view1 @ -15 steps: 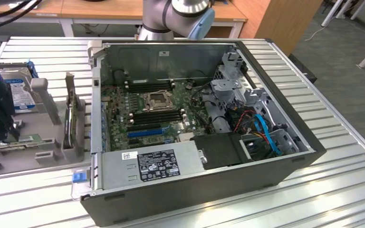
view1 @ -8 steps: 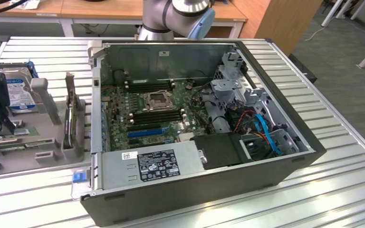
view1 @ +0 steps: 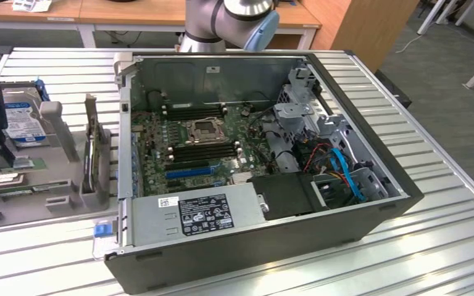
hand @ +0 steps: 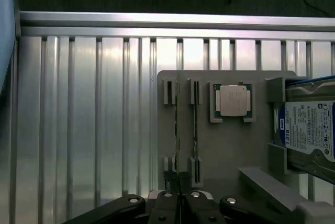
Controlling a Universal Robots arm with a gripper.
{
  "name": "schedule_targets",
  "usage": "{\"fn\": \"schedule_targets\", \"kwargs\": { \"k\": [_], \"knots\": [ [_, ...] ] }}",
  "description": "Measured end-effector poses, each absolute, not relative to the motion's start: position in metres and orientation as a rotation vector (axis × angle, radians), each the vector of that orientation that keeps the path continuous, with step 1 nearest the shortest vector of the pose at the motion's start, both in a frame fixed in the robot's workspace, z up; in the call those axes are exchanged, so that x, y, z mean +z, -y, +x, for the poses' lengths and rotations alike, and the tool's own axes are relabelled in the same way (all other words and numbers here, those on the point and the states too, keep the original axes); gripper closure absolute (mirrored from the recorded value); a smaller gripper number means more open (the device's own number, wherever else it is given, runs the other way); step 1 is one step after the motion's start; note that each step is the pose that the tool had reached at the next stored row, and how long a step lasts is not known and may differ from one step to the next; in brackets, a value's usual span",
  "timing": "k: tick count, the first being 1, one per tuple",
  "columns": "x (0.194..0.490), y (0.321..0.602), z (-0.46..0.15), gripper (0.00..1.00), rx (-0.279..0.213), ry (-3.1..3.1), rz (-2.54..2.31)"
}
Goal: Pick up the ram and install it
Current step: 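Pick up the ram and move it above insertion slot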
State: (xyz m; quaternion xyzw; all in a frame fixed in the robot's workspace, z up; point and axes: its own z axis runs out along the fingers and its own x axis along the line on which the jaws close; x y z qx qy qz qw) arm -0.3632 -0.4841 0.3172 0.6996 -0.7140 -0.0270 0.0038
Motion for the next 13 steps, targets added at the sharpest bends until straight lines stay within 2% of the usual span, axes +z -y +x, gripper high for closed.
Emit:
{"fn": "schedule_targets", "kwargs": {
  "k": [13],
  "knots": [
    [0.345, 0.484, -0.362, 0.88, -0.086, 2.237, 2.192]
  ]
}}
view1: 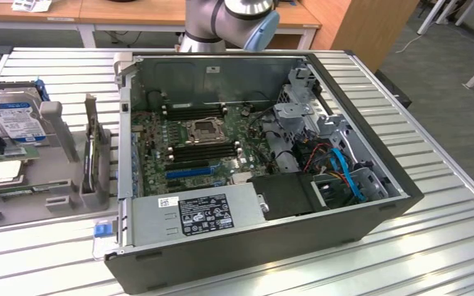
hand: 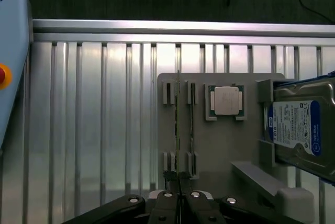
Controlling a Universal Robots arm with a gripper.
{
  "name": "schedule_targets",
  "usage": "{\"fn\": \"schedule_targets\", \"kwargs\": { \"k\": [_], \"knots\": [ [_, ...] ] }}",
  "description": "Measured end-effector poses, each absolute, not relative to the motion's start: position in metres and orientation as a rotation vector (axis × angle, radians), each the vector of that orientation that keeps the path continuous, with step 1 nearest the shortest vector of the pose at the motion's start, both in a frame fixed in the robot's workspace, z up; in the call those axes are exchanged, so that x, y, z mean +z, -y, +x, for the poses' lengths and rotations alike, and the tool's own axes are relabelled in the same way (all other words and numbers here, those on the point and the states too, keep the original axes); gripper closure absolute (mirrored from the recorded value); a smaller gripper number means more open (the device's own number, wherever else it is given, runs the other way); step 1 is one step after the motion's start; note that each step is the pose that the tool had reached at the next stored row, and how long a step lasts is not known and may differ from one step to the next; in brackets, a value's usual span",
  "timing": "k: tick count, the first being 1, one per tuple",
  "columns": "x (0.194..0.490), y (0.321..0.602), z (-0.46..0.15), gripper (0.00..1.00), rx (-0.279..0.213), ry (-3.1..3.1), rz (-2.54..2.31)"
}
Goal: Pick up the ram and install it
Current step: 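Pick up the ram and move it above insertion slot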
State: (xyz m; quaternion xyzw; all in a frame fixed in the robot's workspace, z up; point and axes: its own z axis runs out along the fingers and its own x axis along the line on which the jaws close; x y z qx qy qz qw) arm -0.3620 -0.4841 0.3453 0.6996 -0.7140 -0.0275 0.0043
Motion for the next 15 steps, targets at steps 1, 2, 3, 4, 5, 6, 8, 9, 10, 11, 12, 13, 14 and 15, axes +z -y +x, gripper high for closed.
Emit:
{"fn": "schedule_targets", "kwargs": {
  "k": [1, 2, 3, 4, 5, 6, 8, 9, 10, 11, 12, 13, 14, 15],
  "knots": [
    [0.347, 0.484, -0.362, 0.88, -0.086, 2.237, 2.192],
    [0.349, 0.484, -0.362, 0.88, -0.086, 2.237, 2.192],
    [0.351, 0.484, -0.362, 0.88, -0.086, 2.237, 2.192],
    [0.353, 0.484, -0.362, 0.88, -0.086, 2.237, 2.192],
    [0.354, 0.484, -0.362, 0.88, -0.087, 2.237, 2.192],
    [0.356, 0.484, -0.362, 0.88, -0.087, 2.237, 2.192],
    [0.359, 0.484, -0.361, 0.88, -0.087, 2.237, 2.192],
    [0.361, 0.484, -0.361, 0.88, -0.087, 2.237, 2.192],
    [0.363, 0.484, -0.361, 0.88, -0.087, 2.237, 2.192],
    [0.365, 0.484, -0.361, 0.88, -0.087, 2.236, 2.192],
    [0.366, 0.484, -0.361, 0.88, -0.087, 2.236, 2.191],
    [0.368, 0.484, -0.361, 0.88, -0.087, 2.236, 2.191],
    [0.370, 0.484, -0.361, 0.88, -0.088, 2.236, 2.191],
    [0.371, 0.484, -0.361, 0.88, -0.088, 2.236, 2.191]
  ]
}}
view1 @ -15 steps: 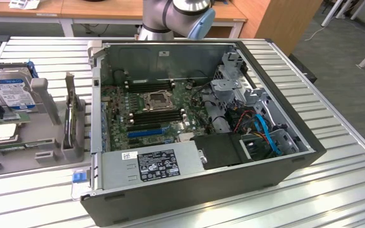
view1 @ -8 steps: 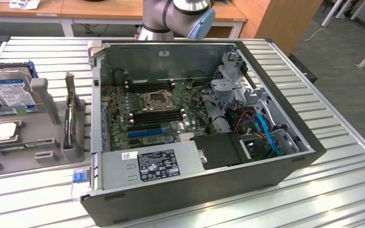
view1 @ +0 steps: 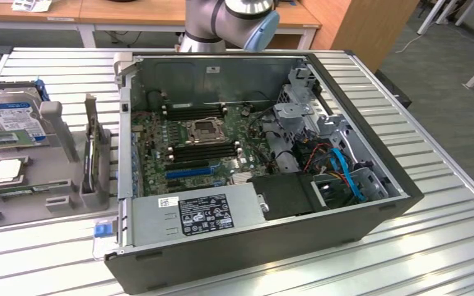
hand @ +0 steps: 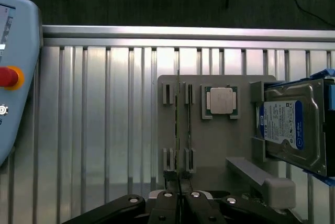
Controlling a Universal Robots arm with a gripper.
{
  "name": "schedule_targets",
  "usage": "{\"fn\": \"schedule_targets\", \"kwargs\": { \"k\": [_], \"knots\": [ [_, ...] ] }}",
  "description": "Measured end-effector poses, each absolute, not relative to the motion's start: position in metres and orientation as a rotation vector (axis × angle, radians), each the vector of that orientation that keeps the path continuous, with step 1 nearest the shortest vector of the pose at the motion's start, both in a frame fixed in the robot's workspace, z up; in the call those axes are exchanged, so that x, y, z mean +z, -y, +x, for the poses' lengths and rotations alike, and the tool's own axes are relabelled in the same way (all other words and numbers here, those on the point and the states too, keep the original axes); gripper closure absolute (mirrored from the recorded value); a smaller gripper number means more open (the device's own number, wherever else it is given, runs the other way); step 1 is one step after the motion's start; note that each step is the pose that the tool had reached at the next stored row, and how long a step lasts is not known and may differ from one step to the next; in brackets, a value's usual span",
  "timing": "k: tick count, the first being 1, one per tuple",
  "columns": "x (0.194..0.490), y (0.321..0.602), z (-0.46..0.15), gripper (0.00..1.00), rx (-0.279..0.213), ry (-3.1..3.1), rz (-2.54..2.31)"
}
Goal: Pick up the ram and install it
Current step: 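Pick up the ram and move it above insertion slot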
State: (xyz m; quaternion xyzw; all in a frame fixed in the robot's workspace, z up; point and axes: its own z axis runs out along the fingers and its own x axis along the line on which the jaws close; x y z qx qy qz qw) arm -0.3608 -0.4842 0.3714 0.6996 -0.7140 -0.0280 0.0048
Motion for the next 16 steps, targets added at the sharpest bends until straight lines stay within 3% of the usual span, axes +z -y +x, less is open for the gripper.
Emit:
{"fn": "schedule_targets", "kwargs": {
  "k": [16],
  "knots": [
    [0.388, 0.484, -0.359, 0.88, -0.089, 2.235, 2.191]
  ]
}}
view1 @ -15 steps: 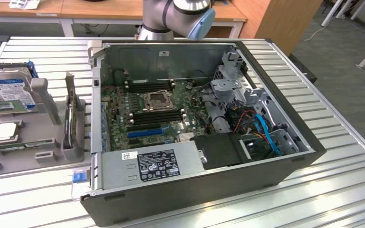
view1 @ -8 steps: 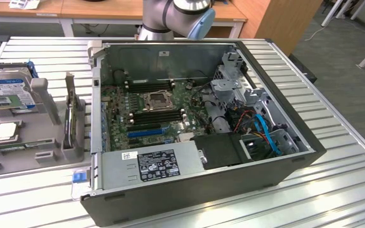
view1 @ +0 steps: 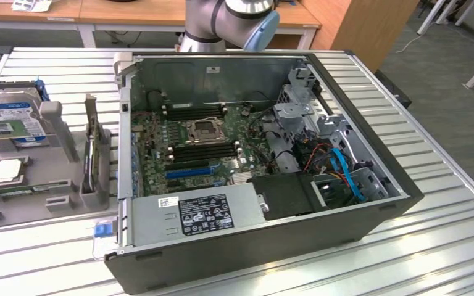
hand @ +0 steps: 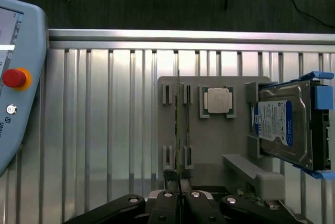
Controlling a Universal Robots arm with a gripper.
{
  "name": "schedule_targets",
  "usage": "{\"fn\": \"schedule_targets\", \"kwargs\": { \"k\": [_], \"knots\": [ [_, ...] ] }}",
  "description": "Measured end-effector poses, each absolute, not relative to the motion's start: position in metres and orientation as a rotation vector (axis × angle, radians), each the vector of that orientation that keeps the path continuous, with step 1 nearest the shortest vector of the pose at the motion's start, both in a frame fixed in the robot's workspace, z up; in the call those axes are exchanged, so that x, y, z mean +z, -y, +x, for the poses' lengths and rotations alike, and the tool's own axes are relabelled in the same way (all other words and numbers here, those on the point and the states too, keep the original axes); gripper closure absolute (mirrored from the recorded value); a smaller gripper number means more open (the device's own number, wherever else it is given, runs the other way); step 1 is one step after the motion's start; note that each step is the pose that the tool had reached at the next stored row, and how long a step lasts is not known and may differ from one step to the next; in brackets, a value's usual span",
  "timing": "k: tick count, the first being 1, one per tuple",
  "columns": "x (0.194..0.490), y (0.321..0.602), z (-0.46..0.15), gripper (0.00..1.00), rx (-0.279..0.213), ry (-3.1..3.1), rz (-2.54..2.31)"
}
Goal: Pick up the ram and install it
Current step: 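Pick up the ram and move it above insertion slot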
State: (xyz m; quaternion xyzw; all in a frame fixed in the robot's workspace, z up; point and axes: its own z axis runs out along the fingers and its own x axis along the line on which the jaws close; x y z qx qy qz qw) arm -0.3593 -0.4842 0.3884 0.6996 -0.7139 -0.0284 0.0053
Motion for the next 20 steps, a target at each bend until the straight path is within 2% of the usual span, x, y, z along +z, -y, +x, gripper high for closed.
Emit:
{"fn": "schedule_targets", "kwargs": {
  "k": [20],
  "knots": [
    [0.388, 0.484, -0.315, 0.88, -0.090, 2.235, 2.190]
  ]
}}
